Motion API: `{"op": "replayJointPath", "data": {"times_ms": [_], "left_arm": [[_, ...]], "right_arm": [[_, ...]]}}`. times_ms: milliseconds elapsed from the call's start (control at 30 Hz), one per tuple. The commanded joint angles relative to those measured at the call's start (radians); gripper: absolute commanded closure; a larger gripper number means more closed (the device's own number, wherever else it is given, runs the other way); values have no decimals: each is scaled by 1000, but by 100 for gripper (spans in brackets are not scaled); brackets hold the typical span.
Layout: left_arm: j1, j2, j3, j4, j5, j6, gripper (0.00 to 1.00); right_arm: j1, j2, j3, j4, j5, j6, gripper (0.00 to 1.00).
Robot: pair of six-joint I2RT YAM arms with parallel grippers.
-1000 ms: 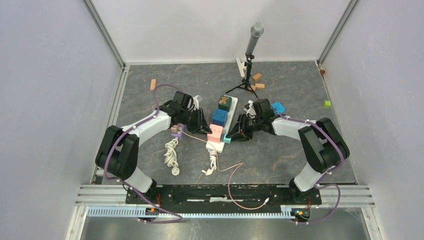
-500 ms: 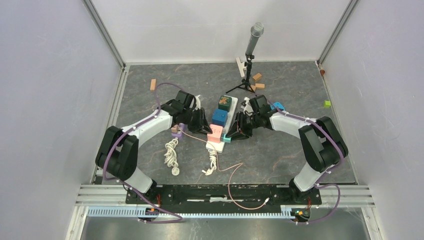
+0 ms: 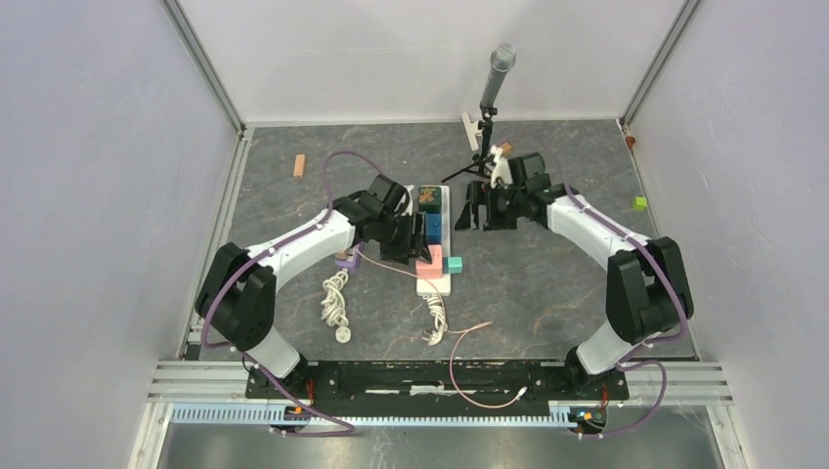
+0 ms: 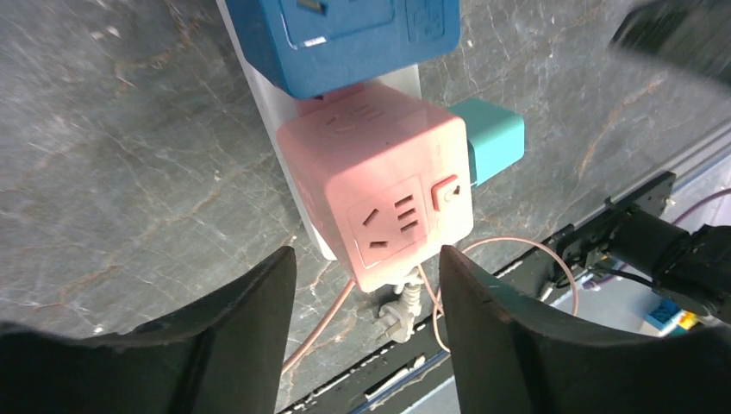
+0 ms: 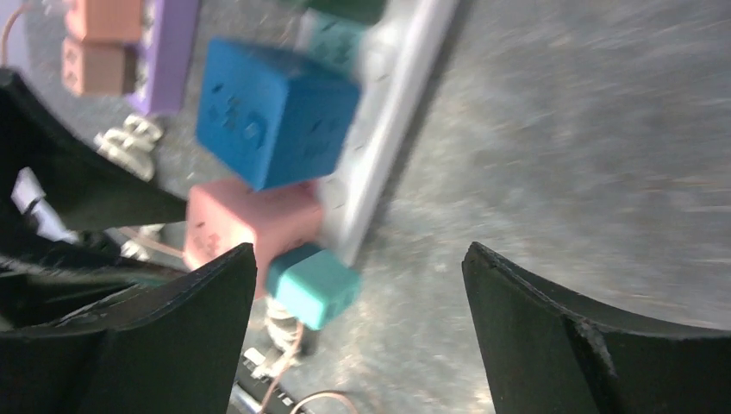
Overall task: Insert the plug
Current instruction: Press the plug into the socket.
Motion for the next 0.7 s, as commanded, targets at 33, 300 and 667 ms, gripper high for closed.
{"op": "replayJointPath", "data": {"times_ms": [33,300,667], "left_arm": [[3,-44,84,-16,-76,43,25],[3,-138,110,9,-107,87,3],[3,-238,84,84,-112,113,0]], "right_arm": [[-127,-24,106,-107,199,-186,4],[-332,86,181,-117,382,-230,2],[-369,365,447,-248,470,-274,2]]}}
